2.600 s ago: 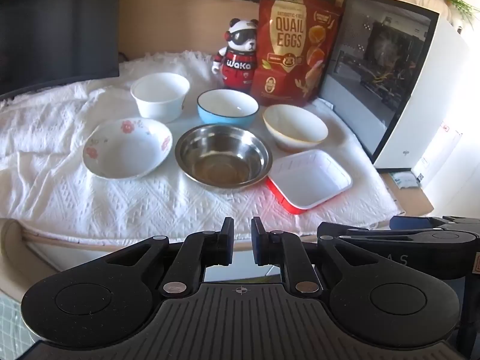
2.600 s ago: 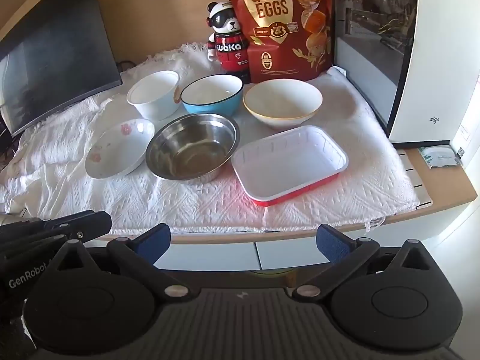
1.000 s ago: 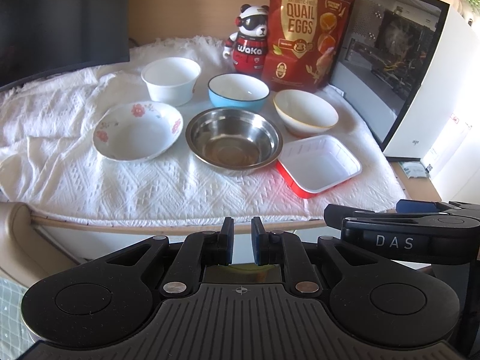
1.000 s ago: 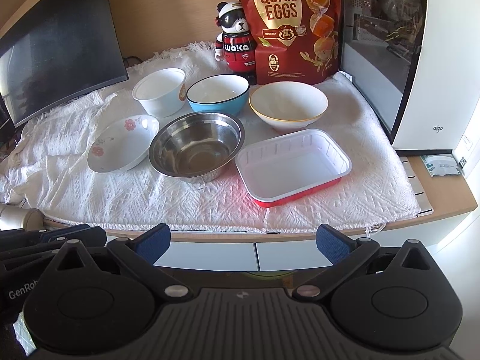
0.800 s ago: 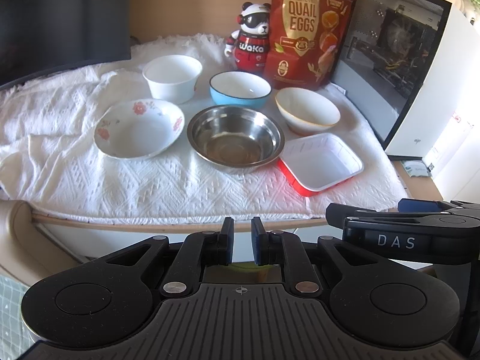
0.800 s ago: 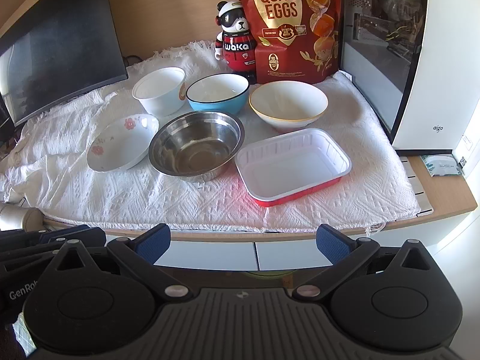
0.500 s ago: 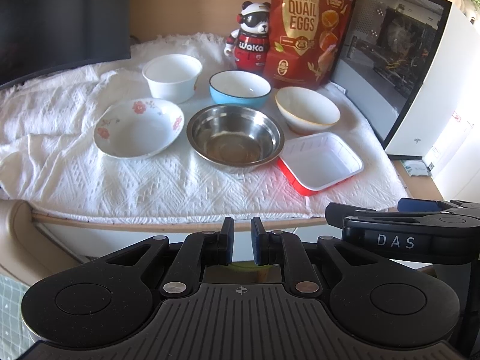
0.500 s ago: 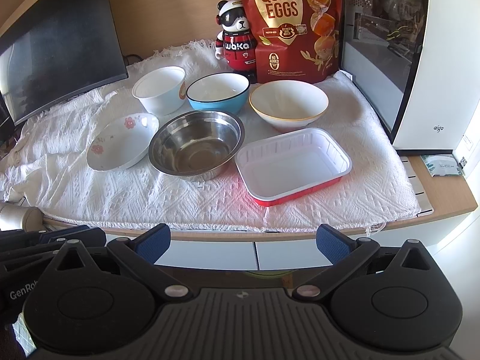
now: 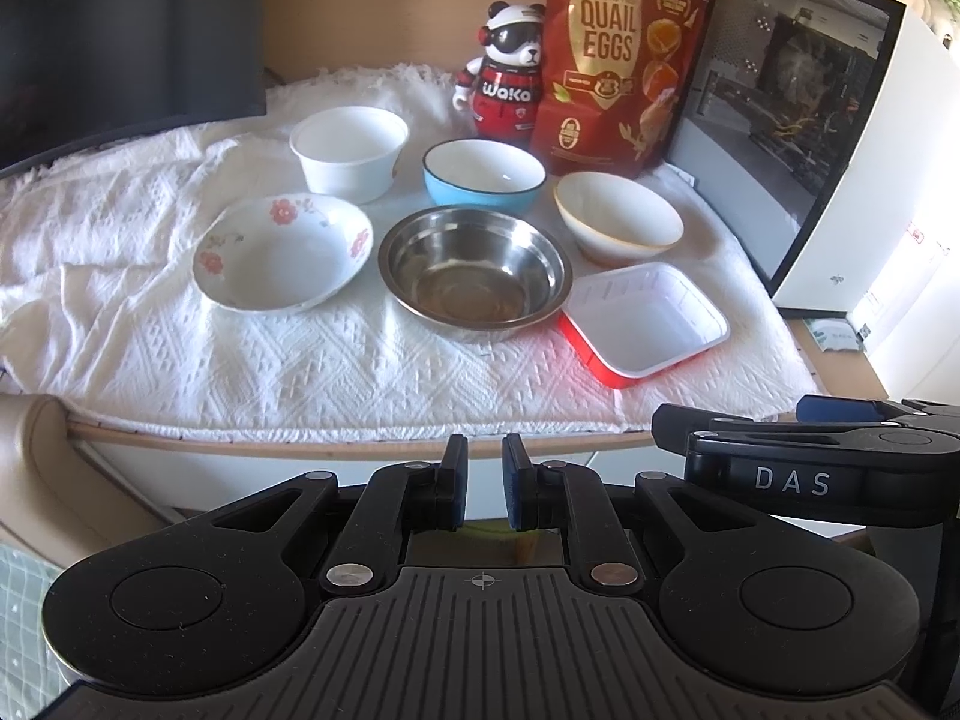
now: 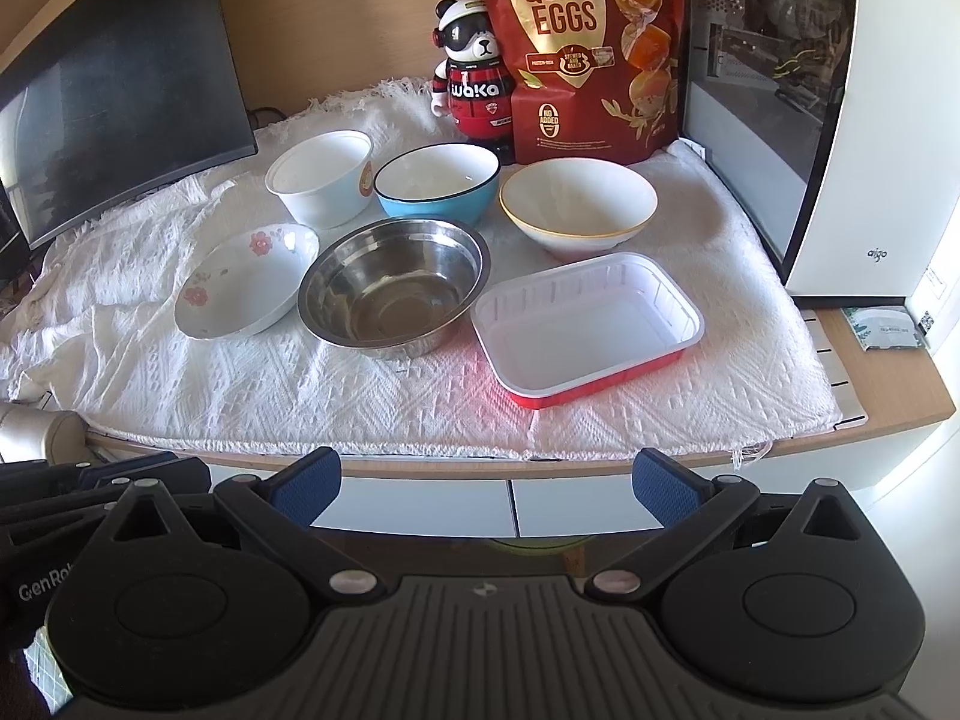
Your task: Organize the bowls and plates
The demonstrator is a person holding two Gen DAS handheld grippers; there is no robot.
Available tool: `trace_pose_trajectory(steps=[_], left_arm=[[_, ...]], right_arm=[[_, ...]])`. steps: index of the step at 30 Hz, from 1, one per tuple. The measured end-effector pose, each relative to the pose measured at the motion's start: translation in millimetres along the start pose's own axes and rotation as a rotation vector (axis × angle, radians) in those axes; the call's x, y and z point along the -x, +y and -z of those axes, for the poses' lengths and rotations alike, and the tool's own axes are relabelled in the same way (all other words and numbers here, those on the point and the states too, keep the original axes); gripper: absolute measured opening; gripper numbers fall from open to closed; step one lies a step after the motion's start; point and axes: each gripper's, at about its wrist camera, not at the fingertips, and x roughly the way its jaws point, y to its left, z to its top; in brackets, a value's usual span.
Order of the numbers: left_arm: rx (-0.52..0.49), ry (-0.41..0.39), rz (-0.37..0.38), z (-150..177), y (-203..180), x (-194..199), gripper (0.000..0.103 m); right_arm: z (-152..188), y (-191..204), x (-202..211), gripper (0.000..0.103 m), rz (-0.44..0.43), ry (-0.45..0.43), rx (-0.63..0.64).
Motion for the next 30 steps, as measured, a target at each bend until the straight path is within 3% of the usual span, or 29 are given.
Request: trace_pose_trajectory(steps=[19,26,30], left_arm=[[0.013,0.005,0.006,-4,2,-1,0.015],[0.043,-0.037,0.071,-21,17,-20,0.015],[0.068,-0.055,0.208,-41,33,-39,0.016]], right_arm=[[-5,0,-2,0.103,-0.010,-0.008,0.004],[-14,-22,-6,0.103,-0.007,-0.092,-0.087],[-29,-40,-18,0.103,0.026,-0.132,-0.188]])
